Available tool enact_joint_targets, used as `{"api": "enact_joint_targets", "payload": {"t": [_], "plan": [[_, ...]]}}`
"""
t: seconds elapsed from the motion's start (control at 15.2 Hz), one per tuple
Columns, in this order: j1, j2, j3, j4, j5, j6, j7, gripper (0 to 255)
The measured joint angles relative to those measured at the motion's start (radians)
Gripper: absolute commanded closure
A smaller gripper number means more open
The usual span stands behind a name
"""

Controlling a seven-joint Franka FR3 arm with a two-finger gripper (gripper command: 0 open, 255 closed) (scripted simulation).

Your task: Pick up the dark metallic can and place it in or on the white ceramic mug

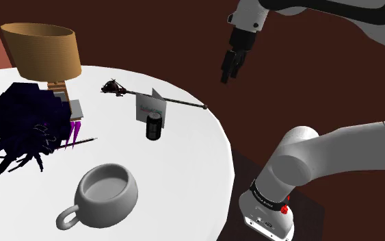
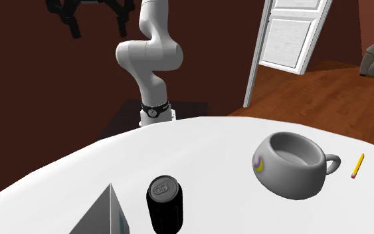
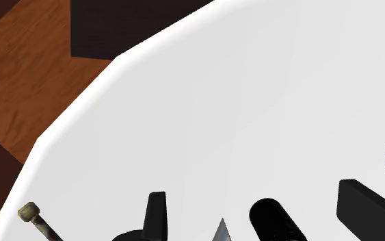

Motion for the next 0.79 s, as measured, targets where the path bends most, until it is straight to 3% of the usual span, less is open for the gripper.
{"api": "enact_joint_targets", "payload": {"t": [0.26,0.79], "plan": [[0.013,0.04,0.026,-0.02,0.016,0.058,0.021,0],[0.047,0.244,0.096,-0.043,0.044,0.284,0.067,0]]}}
